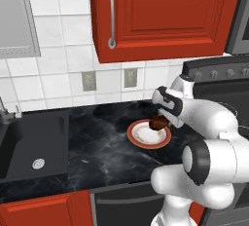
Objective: Place the steak on the counter behind the older steak on the same shelf of the fridge to maintain FIFO order. Close the fridge door when finished.
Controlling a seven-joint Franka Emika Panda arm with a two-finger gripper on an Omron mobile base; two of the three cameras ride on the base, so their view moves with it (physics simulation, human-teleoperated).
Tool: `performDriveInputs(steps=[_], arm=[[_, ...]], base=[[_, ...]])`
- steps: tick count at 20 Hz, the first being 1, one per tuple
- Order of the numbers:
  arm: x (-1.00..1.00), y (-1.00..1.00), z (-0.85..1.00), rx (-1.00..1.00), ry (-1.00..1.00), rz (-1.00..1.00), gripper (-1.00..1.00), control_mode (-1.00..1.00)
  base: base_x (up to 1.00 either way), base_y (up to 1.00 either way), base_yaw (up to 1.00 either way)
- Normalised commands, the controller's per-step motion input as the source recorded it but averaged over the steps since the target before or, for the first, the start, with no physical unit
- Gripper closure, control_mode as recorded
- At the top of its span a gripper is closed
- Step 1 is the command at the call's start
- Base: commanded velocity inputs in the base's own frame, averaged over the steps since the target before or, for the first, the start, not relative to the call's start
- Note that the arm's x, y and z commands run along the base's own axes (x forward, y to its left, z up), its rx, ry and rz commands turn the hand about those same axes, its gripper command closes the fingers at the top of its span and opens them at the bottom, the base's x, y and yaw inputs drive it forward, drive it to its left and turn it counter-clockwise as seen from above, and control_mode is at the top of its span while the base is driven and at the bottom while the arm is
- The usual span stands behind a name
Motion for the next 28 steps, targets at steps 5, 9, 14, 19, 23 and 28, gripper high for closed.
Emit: performDriveInputs(steps=[5,9,14,19,23,28], arm=[[-0.56,-0.03,0.82,0.0,-0.01,-0.09,1.0,-1.0],[-0.9,-0.02,0.35,0.0,-0.12,-0.09,1.0,-1.0],[-0.88,-0.01,0.34,0.0,-0.18,-0.06,1.0,-1.0],[-0.47,0.0,0.12,0.0,-0.09,-0.02,1.0,-1.0],[-0.1,0.06,0.0,0.0,0.0,-0.01,1.0,-1.0],[0.0,0.01,0.0,0.0,-0.03,0.0,1.0,-1.0]], base=[[0.0,0.0,0.0],[0.0,0.0,0.0],[0.0,0.0,0.0],[0.0,0.0,0.0],[0.0,0.0,0.0],[0.0,0.0,0.0]])
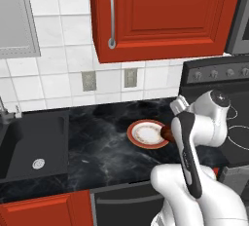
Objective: Place the steak on the counter behind the older steak on the same shelf of the fridge to maintain FIFO order. Close the fridge door when finished.
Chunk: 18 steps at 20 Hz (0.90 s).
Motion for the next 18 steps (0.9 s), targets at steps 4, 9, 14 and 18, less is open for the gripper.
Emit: performDriveInputs(steps=[4,9,14,18], arm=[[0.01,0.13,0.07,0.0,0.0,-0.05,1.0,-1.0],[-0.09,0.01,0.3,0.0,-0.04,-0.08,1.0,1.0],[0.0,0.0,0.0,0.0,0.0,0.0,1.0,1.0],[0.0,0.0,0.0,0.0,0.0,0.0,1.0,1.0]], base=[[0.0,0.0,0.0],[-0.06,0.02,-0.03],[-0.58,0.0,-0.11],[-0.95,0.0,-0.09]])
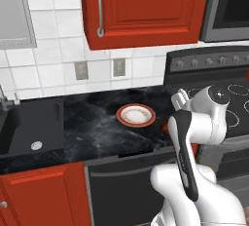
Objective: Place the steak on the counter behind the older steak on the same shelf of the fridge to maintain FIFO order. Close the fridge door when finished.
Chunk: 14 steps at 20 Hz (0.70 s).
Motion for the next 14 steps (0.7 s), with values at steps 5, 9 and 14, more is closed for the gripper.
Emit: performDriveInputs(steps=[5,9,14], arm=[[0.0,0.0,0.0,0.0,0.0,0.0,1.0,1.0],[0.0,0.0,0.0,0.0,0.0,0.0,1.0,1.0],[0.0,0.0,0.0,0.0,0.0,0.0,1.0,1.0]], base=[[-1.0,0.0,-0.09],[-1.0,-0.07,-0.15],[-0.86,-0.23,-0.31]])
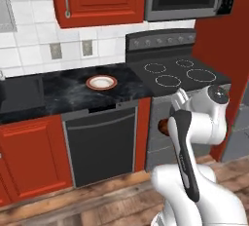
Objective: Place the steak on the counter behind the older steak on the same shelf of the fridge to maintain FIFO order. Close the fridge door when finished.
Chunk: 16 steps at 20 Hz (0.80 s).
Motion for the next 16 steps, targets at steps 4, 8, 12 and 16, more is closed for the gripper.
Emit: performDriveInputs(steps=[4,8,12,16], arm=[[0.0,0.0,0.0,0.0,0.0,0.0,1.0,1.0],[0.0,0.0,0.0,0.0,0.0,0.0,1.0,1.0],[0.0,0.0,0.0,0.0,0.0,0.0,1.0,1.0],[0.0,0.0,0.0,0.0,0.0,0.0,1.0,1.0]], base=[[-0.5,-0.27,-0.39],[-0.12,-0.41,-0.42],[0.04,-0.48,-0.48],[0.29,-0.69,-0.5]])
